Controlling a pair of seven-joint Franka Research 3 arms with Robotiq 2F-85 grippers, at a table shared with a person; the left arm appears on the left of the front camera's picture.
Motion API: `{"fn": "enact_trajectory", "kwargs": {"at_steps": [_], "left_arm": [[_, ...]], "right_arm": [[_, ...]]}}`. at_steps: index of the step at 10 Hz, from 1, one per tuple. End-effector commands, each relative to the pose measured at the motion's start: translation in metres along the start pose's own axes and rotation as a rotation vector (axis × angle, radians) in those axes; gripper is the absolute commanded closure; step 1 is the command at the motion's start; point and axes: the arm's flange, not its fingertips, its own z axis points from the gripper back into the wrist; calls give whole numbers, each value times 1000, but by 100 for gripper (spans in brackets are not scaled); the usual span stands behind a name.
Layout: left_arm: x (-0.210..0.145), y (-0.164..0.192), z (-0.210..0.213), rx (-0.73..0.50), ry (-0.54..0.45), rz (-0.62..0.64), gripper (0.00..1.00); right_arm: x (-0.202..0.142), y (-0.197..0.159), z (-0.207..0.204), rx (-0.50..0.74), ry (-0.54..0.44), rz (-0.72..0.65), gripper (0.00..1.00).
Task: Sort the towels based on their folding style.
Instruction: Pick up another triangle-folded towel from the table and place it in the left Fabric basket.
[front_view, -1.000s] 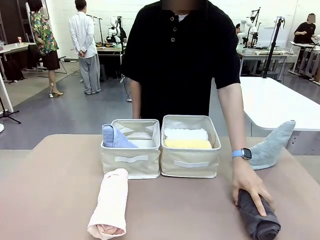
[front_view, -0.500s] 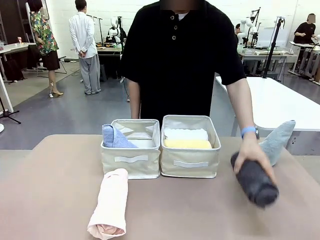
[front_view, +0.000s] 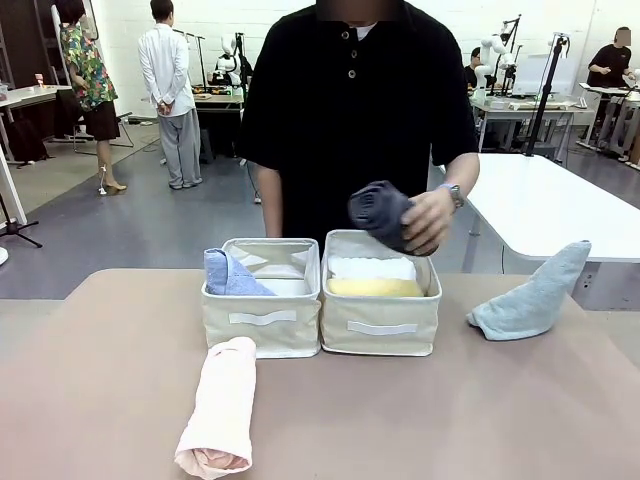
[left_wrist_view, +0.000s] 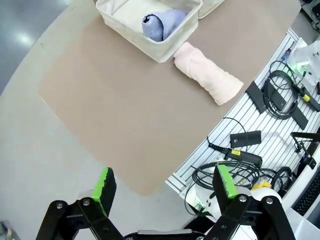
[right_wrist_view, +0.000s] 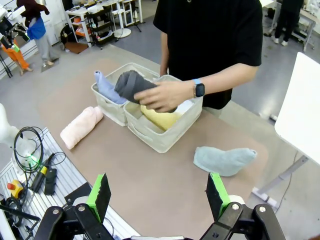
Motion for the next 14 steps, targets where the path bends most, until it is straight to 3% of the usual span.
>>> {"fn": "enact_trajectory", "kwargs": {"at_steps": [1, 3, 6, 9, 10, 11, 12, 14], "left_arm": [[0, -2, 2, 13, 12, 23, 0], [0, 0, 0, 1, 2, 0, 0], [-4, 2, -3, 161, -238, -32, 0], [-12, 9, -17, 106, -354, -16, 0], [-11, 11, -23, 49, -363, -15, 0], [-11, 15, -28, 0, -371, -10, 0], [-13, 18, -31, -27, -380, -4, 0], [-10, 18, -37, -32, -344, -4, 0]], "right_arm": [[0, 0, -2, 10, 0, 3, 0], [0, 0, -2, 10, 0, 3, 0], [0, 0, -2, 10, 0, 3, 0], [0, 0, 0, 0, 0, 0, 0], [17, 16, -11, -157, 251, 57, 0], [29, 15, -39, -227, 471, 53, 0], [39, 3, -70, -288, 588, 19, 0], [52, -28, -133, -323, 701, -68, 0]]}}
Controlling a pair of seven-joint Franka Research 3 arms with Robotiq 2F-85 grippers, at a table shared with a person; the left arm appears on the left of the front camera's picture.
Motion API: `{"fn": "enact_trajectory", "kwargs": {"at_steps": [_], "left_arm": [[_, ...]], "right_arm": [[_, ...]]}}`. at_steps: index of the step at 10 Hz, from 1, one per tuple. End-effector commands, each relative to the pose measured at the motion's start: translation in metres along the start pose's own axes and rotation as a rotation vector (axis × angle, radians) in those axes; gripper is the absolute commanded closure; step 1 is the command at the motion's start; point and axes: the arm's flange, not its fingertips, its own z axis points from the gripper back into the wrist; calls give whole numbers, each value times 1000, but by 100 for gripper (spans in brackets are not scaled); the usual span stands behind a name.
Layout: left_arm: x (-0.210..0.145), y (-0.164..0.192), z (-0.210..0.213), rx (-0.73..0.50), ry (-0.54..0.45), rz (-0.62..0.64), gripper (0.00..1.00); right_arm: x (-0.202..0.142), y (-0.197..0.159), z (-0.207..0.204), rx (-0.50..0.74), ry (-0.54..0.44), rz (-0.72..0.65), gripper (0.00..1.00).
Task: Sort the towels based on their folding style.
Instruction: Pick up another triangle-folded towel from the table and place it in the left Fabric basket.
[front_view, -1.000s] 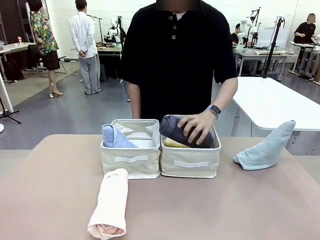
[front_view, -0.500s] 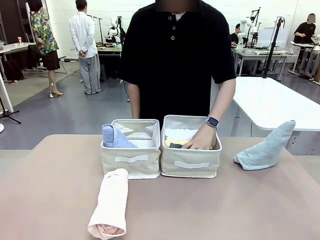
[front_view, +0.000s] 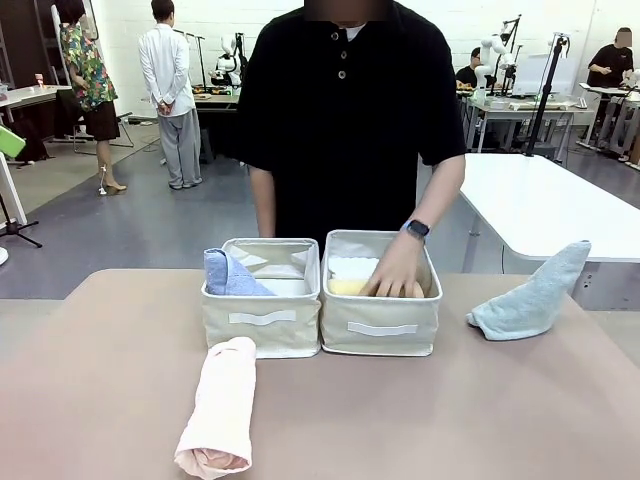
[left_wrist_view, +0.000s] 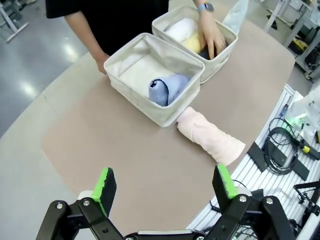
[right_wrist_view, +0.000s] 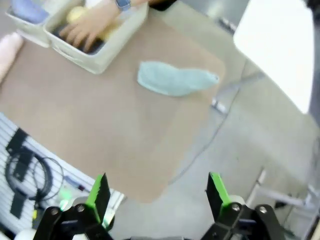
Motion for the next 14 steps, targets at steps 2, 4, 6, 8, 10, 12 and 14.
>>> {"fn": "enact_trajectory", "kwargs": {"at_steps": [2, 4, 6, 8, 10, 12, 14], "left_arm": [[1, 0, 2, 11, -8, -3, 0], [1, 0, 2, 11, -8, -3, 0], [1, 0, 2, 11, -8, -3, 0], [1, 0, 2, 11, -8, -3, 0], [1, 0, 2, 11, -8, -3, 0], [1, 0, 2, 11, -8, -3, 0], [1, 0, 2, 11, -8, -3, 0]], "right_arm": [[51, -28, -54, 23, 136, -94, 0], [41, -28, -52, 20, -113, 4, 0], [56, -26, -77, 10, 123, -58, 0], [56, -26, -77, 10, 123, -58, 0], [76, -57, -104, 189, 64, 15, 0], [97, -113, -151, 390, -54, 400, 0], [109, -148, -184, 457, -174, 479, 0]]}}
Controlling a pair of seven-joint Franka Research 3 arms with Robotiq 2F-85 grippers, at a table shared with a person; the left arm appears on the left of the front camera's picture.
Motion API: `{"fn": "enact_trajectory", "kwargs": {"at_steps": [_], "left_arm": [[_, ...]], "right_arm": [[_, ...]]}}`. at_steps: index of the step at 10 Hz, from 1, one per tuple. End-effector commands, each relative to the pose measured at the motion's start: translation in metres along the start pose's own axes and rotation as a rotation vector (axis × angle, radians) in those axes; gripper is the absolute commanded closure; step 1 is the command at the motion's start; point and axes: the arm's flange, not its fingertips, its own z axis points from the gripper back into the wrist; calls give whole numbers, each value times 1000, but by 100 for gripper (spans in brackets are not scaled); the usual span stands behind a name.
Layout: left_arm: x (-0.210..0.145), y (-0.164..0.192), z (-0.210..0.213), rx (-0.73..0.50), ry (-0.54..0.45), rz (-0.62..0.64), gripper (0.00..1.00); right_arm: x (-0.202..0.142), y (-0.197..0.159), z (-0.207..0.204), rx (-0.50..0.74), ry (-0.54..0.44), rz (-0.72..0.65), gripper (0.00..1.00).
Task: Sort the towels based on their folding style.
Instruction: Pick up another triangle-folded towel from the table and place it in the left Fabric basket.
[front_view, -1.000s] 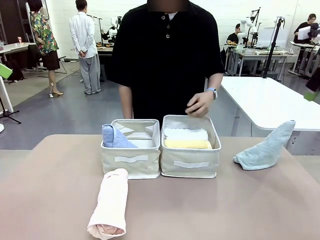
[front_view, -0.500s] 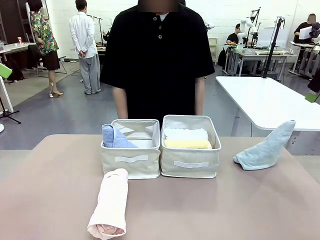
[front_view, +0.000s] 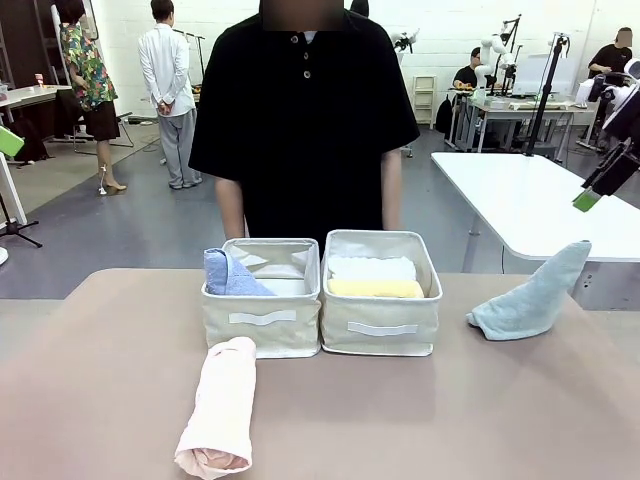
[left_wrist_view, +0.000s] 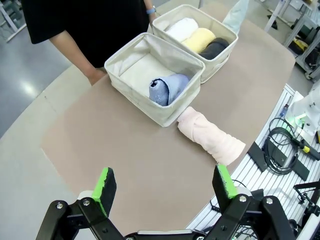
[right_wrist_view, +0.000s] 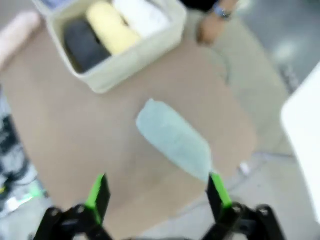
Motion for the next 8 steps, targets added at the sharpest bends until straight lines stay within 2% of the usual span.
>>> {"fn": "enact_trajectory", "kwargs": {"at_steps": [1, 3, 4, 5, 8], "left_arm": [[0, 0, 0, 3, -5, -4, 0], [0, 0, 0, 3, -5, -4, 0], [0, 0, 0, 3, -5, -4, 0], [0, 0, 0, 3, -5, -4, 0], [0, 0, 0, 3, -5, -4, 0]], "right_arm": [[-4, -43, -6, 56, -45, 140, 0], [-5, -42, -25, -27, 93, 223, 0], [-2, -39, -35, -114, 150, 202, 0], [-10, -45, -27, 18, 25, 191, 0], [-10, -45, -27, 18, 25, 191, 0]]}}
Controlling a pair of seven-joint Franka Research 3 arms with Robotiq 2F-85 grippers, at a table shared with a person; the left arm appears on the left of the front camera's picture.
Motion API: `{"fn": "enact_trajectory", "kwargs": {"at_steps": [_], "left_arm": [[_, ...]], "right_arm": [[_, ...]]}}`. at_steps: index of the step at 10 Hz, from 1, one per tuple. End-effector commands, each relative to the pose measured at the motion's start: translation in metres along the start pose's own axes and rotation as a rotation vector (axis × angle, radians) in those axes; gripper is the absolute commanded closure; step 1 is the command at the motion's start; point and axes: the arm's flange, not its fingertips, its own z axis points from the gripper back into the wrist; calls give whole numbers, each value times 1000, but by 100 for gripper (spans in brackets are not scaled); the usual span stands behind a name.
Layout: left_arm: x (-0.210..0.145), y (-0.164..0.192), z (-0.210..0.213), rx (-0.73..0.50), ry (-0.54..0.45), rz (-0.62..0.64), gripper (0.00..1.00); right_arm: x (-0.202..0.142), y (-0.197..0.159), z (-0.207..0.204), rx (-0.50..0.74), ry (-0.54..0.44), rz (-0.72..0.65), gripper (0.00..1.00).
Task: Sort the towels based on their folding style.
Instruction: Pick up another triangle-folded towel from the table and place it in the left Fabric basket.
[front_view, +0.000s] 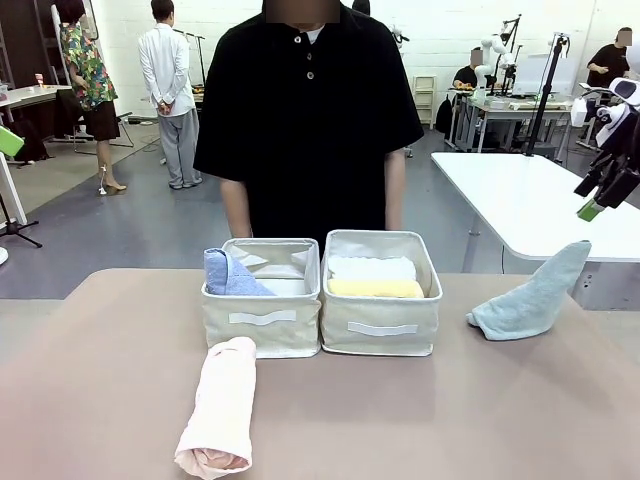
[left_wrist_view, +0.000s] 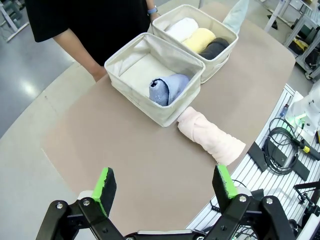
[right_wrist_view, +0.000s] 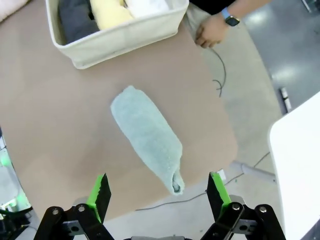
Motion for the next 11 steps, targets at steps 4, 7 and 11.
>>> {"fn": "enact_trajectory", "kwargs": {"at_steps": [4, 7, 11], "left_arm": [[0, 0, 0, 3, -5, -4, 0], [0, 0, 0, 3, -5, -4, 0], [0, 0, 0, 3, -5, -4, 0]], "right_arm": [[-1, 13, -36, -115, 116, 411, 0], [-1, 11, -70, -14, 164, 467, 0], [-17, 1, -95, 25, 303, 440, 0]]}}
